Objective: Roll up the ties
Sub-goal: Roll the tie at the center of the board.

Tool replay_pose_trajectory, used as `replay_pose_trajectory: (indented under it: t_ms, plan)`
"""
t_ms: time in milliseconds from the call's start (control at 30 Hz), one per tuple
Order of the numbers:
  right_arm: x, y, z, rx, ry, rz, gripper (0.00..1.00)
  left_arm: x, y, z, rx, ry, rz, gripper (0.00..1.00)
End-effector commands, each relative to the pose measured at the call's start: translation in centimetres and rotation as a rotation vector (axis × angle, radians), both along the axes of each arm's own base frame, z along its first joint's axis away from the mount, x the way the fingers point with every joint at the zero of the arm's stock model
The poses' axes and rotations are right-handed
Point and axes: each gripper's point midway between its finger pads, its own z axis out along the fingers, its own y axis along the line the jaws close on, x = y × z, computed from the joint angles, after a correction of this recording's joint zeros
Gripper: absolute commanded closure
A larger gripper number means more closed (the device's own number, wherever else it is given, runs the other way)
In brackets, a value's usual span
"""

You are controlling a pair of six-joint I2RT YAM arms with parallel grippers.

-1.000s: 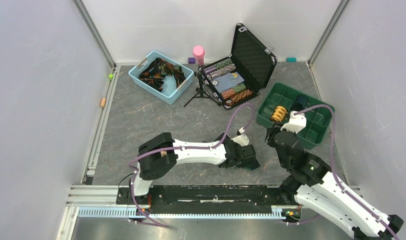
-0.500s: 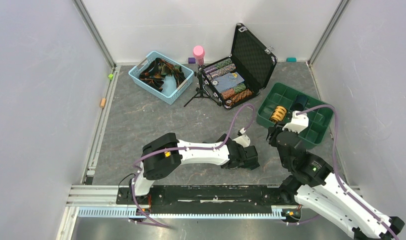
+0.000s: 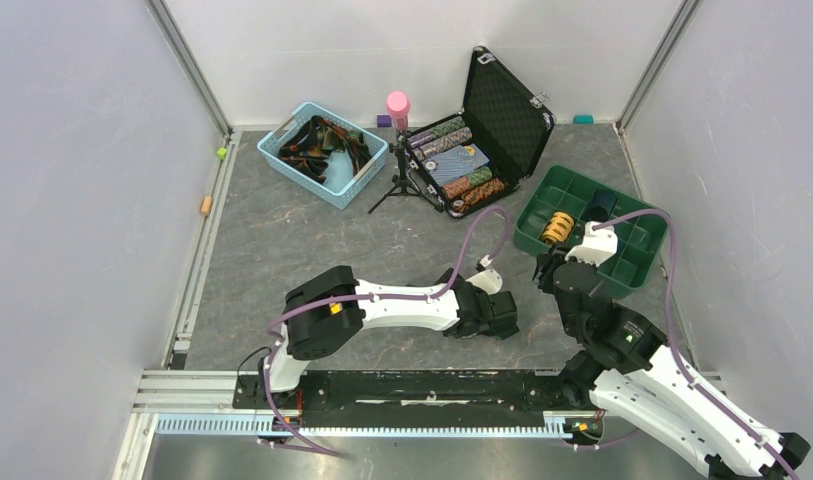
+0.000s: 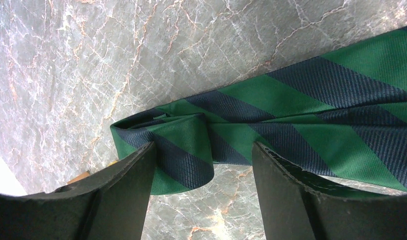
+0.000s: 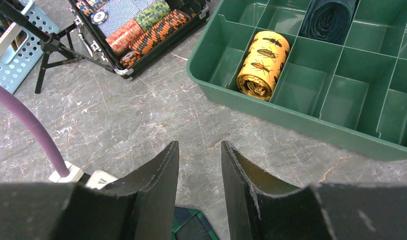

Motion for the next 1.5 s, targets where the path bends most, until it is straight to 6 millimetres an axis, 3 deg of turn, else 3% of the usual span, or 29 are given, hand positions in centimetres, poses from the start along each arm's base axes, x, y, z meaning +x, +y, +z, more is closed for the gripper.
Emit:
replay_pose_trajectory:
  t_ms: [0,333,533,700,833,1000,1200,1333,1467]
  plan:
    - [0.3,0.1,1.2,0.026,-0.031,-0.006,0.58,-0.5,-1.0,1.0,-0.105,-0.006,0.043,0.24]
    - [0.8,1.1,0.5,0.012,-0.009,0.023,0.55,0.6,-0.5,4.8,-0.171,-0.098,0.063,0.22]
    - [1.0,2.1,0.2,0.035,-0.012,0.06,0.55,1.1,-0.3,8.5,-0.281,-0.154,0.054,0.2]
    - [1.4,4.2,-1.0,0.045,0.018,0.137,0.58,1.1,-0.5,11.5,-0.522,-0.126,0.008,0.19]
    - [1.4,7.4,-3.1,0.092,0.071,0.26,0.59,1.7,0.2,13.5,-0.757,-0.079,-0.017,0.15]
    - [0.9,12.6,-5.8,0.206,0.158,0.45,0.62,3.5,3.4,13.7,-0.988,-0.023,0.059,0.13]
    - [-0.8,18.8,-7.5,0.417,0.257,0.634,0.64,4.6,7.2,10.9,-1.168,0.053,0.164,0.12]
    - [-1.9,22.1,-7.6,0.491,0.297,0.722,0.66,4.5,7.4,9.9,-1.251,0.092,0.178,0.11]
    - [-2.5,23.9,-7.9,0.522,0.33,0.761,0.69,4.5,7.7,8.6,-1.259,0.11,0.203,0.11]
